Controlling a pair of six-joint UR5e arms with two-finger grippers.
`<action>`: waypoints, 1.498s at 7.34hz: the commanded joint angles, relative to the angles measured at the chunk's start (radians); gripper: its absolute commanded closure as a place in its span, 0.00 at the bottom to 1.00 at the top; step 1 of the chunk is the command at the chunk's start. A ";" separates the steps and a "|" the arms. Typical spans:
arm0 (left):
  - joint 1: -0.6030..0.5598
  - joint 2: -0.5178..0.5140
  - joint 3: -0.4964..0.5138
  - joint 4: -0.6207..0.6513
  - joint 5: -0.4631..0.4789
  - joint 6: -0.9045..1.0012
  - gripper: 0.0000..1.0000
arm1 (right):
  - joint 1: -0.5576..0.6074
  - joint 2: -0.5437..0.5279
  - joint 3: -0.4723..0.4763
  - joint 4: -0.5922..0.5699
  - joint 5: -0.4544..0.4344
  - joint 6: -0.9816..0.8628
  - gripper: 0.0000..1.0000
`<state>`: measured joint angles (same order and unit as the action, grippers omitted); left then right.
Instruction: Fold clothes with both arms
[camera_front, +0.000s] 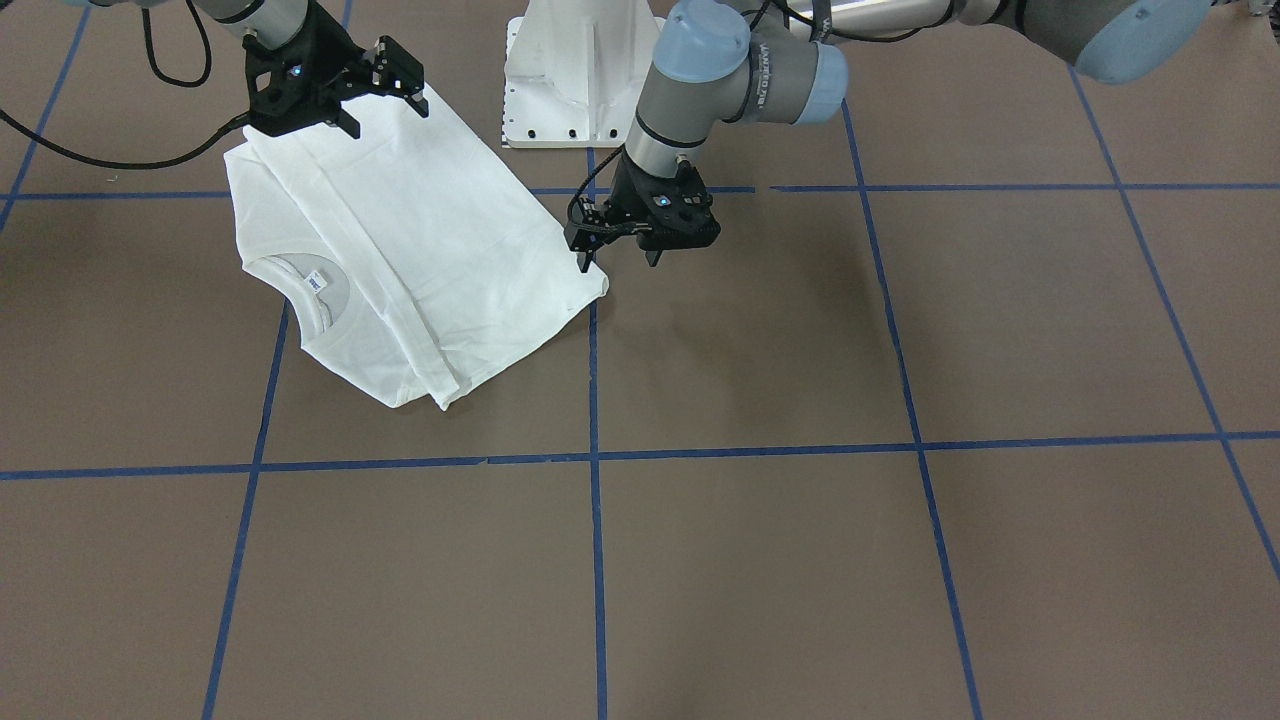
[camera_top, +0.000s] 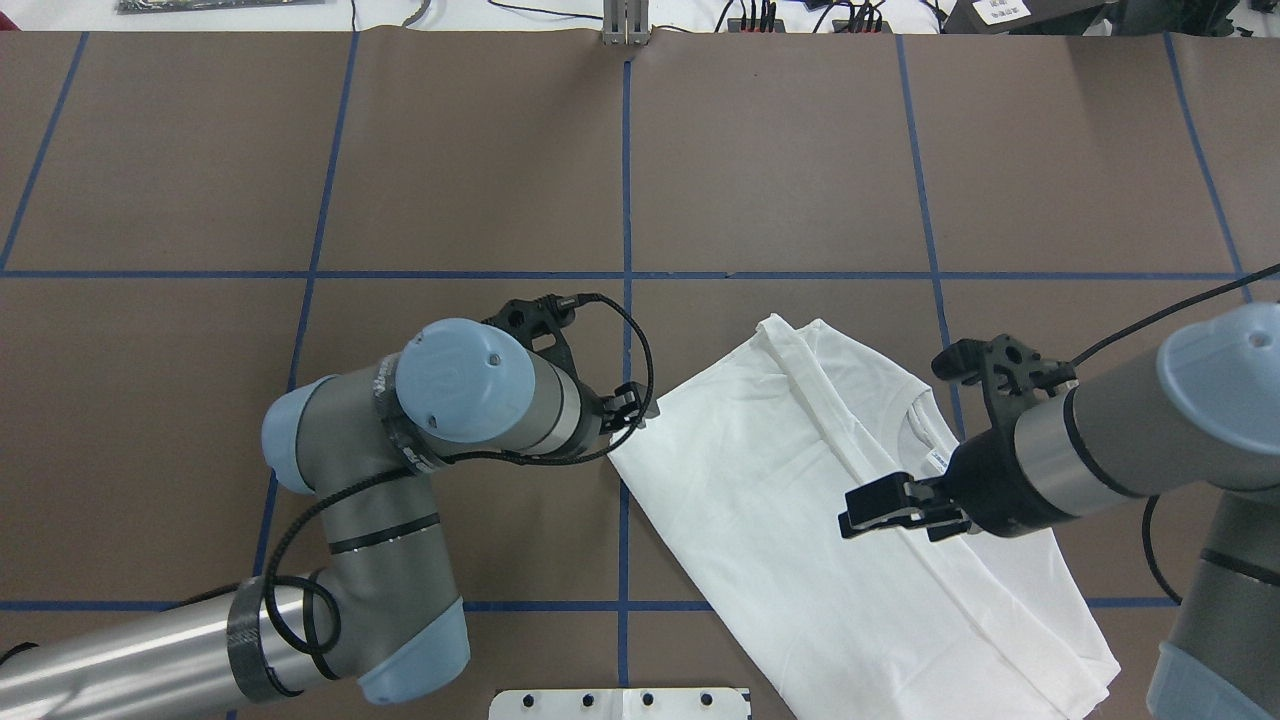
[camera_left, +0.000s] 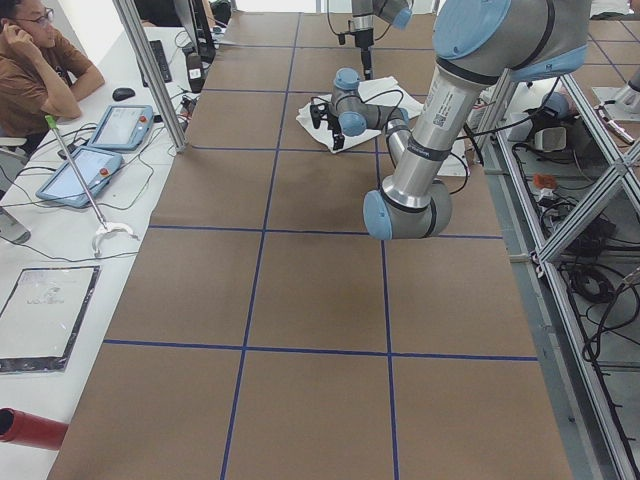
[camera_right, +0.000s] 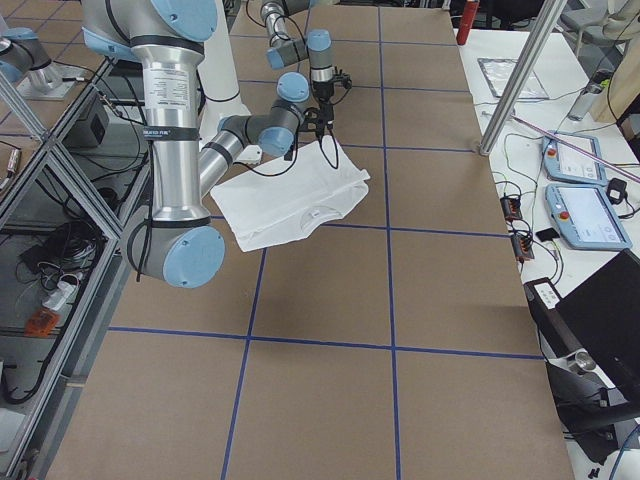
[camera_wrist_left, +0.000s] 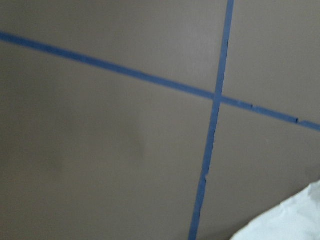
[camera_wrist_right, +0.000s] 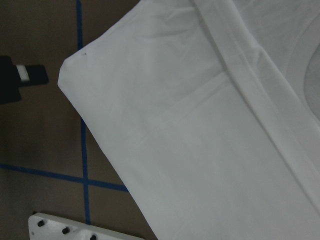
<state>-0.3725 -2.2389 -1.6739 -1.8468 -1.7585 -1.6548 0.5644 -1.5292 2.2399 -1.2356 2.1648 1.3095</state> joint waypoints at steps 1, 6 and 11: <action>0.032 -0.069 0.116 -0.030 0.022 -0.026 0.03 | 0.072 0.012 0.000 -0.001 -0.003 -0.006 0.00; 0.027 -0.067 0.154 -0.091 0.056 -0.017 0.54 | 0.092 0.009 -0.002 -0.001 -0.003 -0.006 0.00; -0.049 -0.071 0.143 -0.083 -0.033 -0.023 1.00 | 0.120 0.007 -0.011 -0.001 -0.003 -0.006 0.00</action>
<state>-0.3746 -2.3087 -1.5279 -1.9363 -1.7343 -1.6722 0.6779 -1.5216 2.2344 -1.2364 2.1614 1.3039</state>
